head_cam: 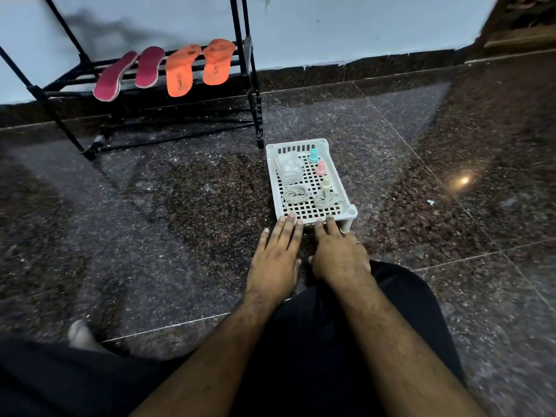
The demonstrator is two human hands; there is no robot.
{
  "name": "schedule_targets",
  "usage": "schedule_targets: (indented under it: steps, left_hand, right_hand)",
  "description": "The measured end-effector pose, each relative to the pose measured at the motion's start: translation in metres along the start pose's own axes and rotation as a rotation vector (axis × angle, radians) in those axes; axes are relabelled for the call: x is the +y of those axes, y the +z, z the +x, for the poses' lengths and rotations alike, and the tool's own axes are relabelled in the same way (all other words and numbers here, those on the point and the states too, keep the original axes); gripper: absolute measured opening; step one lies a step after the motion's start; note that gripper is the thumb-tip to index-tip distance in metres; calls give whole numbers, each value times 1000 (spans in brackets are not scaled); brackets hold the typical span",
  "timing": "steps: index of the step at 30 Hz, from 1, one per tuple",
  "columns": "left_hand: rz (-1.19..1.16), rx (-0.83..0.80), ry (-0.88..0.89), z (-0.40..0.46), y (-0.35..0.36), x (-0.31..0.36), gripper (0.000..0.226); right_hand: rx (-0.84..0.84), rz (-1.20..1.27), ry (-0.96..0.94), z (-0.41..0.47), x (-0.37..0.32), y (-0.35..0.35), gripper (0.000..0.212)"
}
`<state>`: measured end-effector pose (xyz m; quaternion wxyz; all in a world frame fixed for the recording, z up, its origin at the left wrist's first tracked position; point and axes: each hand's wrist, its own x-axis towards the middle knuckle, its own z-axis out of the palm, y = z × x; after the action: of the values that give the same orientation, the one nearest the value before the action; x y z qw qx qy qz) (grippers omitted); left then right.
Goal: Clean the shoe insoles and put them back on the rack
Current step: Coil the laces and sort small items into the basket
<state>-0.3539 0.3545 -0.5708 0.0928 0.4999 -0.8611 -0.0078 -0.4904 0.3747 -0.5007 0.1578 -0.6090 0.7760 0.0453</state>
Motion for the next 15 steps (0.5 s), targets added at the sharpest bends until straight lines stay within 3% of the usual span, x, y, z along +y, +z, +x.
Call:
schedule_targets:
  steps: [6, 10, 15]
  left_hand:
    - [-86, -36, -69, 42, -3, -5, 85]
    - [-82, -79, -38, 79, -6, -17, 85]
    - [-46, -98, 12, 129, -8, -32, 86]
  right_hand:
    - [97, 93, -8, 42, -8, 5, 84]
    - [252, 164, 2, 77, -6, 0, 68]
    - [323, 199, 4, 119, 0, -6, 65]
